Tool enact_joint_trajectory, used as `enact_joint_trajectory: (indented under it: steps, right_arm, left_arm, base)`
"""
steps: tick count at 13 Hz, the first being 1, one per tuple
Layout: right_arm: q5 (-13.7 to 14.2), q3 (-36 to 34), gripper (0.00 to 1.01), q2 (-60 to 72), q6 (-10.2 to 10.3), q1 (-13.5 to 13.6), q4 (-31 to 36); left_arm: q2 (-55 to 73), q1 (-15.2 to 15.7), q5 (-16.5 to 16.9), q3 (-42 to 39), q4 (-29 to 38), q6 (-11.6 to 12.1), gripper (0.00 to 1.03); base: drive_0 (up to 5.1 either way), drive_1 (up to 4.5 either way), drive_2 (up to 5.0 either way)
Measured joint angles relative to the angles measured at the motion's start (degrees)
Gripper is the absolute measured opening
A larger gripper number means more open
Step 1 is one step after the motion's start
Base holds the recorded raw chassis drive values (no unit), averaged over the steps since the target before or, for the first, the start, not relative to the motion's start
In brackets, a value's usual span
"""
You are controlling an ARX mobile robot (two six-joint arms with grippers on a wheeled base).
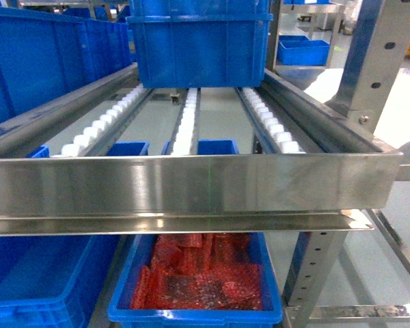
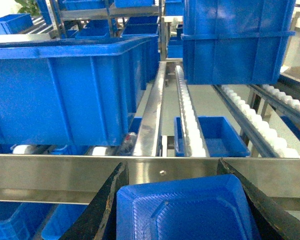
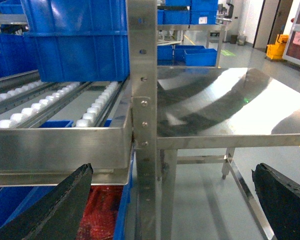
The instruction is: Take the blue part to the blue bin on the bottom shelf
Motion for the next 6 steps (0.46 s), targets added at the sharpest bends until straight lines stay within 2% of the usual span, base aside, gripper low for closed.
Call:
enact_joint_trajectory:
  steps: [6]
  right_arm:
    - [0.11,0.00,0.98,0.00,0.00,0.00,-0.11]
  left_arm:
    - [0.02,-0.04,0.00,0.00,0.04,0.00,0.44]
  base:
    - [-4.9,2.44,2.4]
